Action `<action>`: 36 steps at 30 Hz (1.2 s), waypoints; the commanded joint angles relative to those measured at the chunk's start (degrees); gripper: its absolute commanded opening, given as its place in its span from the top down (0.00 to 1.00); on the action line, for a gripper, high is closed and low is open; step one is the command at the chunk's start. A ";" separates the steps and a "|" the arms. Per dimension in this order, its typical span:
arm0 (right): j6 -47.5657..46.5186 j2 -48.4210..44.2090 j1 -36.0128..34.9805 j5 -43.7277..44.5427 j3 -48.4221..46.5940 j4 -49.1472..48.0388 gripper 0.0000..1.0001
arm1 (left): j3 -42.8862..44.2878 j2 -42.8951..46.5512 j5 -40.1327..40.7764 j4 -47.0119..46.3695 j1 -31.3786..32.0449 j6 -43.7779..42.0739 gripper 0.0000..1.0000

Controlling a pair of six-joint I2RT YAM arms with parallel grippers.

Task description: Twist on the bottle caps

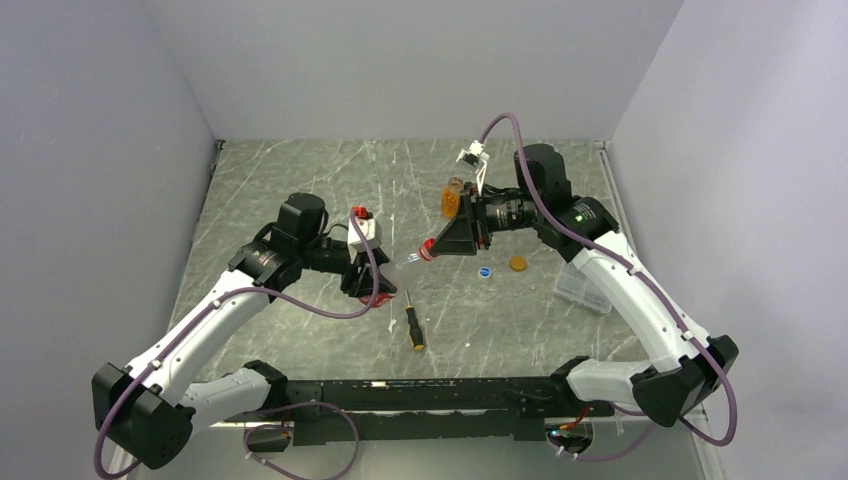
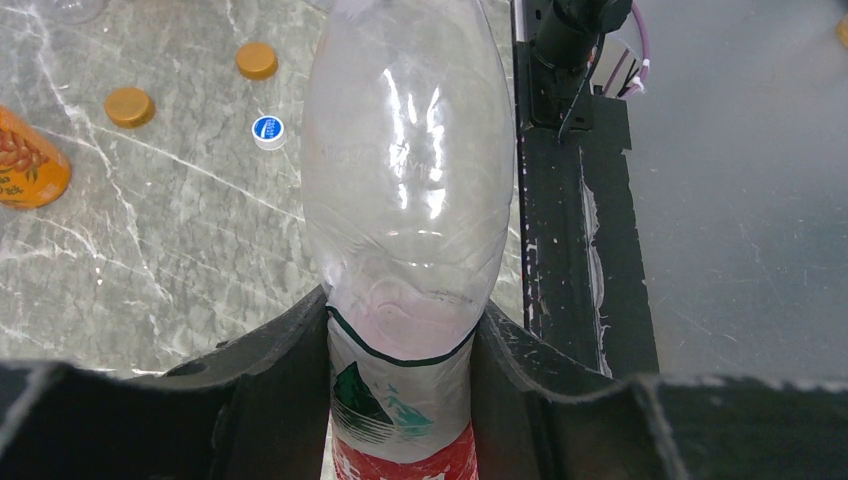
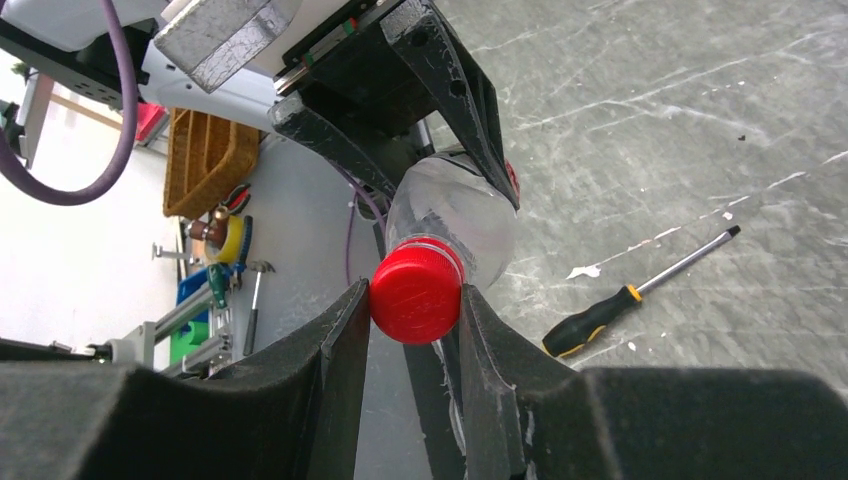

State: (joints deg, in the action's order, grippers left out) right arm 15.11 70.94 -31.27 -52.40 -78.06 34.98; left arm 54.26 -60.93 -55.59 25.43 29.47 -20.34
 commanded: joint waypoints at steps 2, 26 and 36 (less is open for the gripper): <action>-2.18 0.12 -1.62 0.21 -2.28 2.70 0.82 | 2.74 -0.16 1.13 -2.40 0.41 -0.56 1.00; -4.22 3.42 -4.42 8.94 -5.01 11.54 0.86 | 5.30 -0.84 4.77 -4.04 0.41 -1.15 1.00; 6.78 9.60 -4.33 13.87 -7.19 12.78 0.86 | 1.29 1.78 19.79 -18.71 1.07 1.46 1.00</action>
State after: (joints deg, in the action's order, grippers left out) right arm 14.39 76.79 -34.15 -39.13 -84.62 43.51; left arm 54.63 -61.67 -42.59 24.82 30.02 -20.71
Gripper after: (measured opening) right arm 0.362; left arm 0.476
